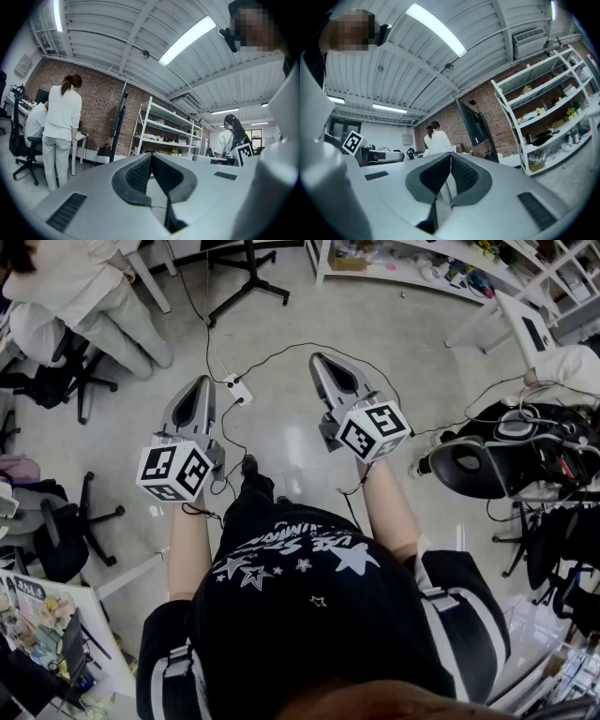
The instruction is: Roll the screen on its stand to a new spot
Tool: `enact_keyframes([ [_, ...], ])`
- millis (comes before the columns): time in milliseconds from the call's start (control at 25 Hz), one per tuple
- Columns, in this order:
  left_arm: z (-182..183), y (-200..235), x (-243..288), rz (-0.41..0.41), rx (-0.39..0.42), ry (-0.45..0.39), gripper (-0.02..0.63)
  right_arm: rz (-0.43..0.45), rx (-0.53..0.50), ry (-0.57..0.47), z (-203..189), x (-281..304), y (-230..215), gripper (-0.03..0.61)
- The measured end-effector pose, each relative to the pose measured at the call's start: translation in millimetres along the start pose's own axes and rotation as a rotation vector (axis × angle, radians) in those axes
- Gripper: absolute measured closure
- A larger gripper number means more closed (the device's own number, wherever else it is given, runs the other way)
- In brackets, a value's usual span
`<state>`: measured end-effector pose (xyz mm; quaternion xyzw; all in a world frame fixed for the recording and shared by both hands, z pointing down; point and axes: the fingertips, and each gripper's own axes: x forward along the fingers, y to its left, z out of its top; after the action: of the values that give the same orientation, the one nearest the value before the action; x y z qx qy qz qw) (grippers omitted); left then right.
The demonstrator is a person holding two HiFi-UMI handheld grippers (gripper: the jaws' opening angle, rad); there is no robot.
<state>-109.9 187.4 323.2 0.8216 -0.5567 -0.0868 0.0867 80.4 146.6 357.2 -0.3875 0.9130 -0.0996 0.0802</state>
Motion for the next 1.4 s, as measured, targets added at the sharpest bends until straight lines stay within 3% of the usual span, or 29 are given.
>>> enact_keyframes([
  [520,0,81,78,-0.089,-0.085,0.006,0.603,-0.141,-0.004,0.011,-5,74,-44,0.571],
  [760,18,128,120,-0.141,-0.093,-0.016,0.603,-0.149,-0.011,0.002,6,153,-54,0.572],
  [1040,40,195,148,-0.147,-0.109,-0.047,0.603,-0.090,-0.008,0.022,4,247,-39,0.571],
  [1400,32,238,170,-0.124,-0.141,-0.019,0.603,-0.109,0.000,0.076,-16,284,-50,0.572],
])
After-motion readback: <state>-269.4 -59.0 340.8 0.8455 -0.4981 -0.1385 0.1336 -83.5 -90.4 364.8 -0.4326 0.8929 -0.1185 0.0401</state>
